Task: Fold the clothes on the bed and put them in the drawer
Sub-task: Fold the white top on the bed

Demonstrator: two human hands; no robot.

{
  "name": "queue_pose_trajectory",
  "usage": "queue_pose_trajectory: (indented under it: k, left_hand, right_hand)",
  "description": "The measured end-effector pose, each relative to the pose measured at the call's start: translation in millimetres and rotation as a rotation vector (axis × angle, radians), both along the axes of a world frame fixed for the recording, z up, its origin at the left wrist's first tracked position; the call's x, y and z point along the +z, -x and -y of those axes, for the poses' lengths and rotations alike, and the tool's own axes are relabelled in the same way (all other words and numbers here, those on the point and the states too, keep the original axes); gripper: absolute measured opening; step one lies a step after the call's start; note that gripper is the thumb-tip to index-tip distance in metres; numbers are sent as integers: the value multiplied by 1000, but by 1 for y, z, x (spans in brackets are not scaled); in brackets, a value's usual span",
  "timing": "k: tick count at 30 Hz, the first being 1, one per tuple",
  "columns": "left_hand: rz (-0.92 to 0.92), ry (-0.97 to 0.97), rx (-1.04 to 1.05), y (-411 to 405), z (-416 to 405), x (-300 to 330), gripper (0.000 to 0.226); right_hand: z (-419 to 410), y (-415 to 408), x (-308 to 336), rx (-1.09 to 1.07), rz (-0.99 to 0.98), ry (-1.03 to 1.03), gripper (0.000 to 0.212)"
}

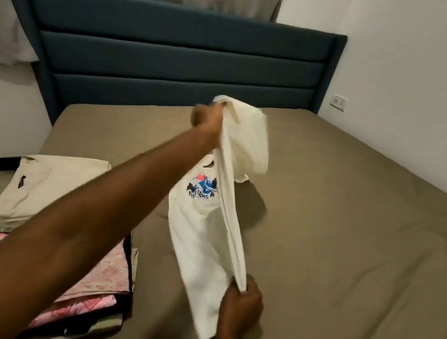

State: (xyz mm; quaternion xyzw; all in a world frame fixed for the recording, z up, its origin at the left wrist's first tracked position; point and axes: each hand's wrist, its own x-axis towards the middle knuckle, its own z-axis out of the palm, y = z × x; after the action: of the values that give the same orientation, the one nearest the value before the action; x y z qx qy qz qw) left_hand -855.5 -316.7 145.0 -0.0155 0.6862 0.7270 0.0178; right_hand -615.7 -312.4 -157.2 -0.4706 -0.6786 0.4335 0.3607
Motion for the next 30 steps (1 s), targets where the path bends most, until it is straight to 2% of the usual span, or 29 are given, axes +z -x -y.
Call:
queue_pose_trajectory:
  k: [3,6,9,13,15,18,21,24,27,30]
  left_hand:
    - [29,-161,203,46,85,21,43]
    - [52,-185,315,57,172,-14,37]
    - [168,-268,390,51,243,-50,37]
    - [245,-381,321,42,294,-62,37]
    - [254,-446,278,39,301,-62,35]
    - [296,-488,193,30,306,-52,20]
    - [307,-386,134,17,310,-43,15]
    - [203,-168,231,10,320,-38,26]
    - [103,48,275,4,338,-35,42]
    - [66,168,184,-7,351,-44,27]
  right_hand:
    - [-53,3,30,-89,-32,-71,37]
    - [-83,16,47,-52,-65,-101,44]
    - [-90,22,56,7,-34,-153,45]
    - [-96,24,57,29,3,-11,41]
    - [-106,20,55,-2,-75,110,33]
    - [-114,2,64,5,-233,147,31]
    - [-116,-22,89,150,-324,132,38]
    - [-130,-49,104,233,-329,42,40]
    - [-142,-79,117,210,-339,-2,42]
    - [-141,-98,122,102,-408,26,34]
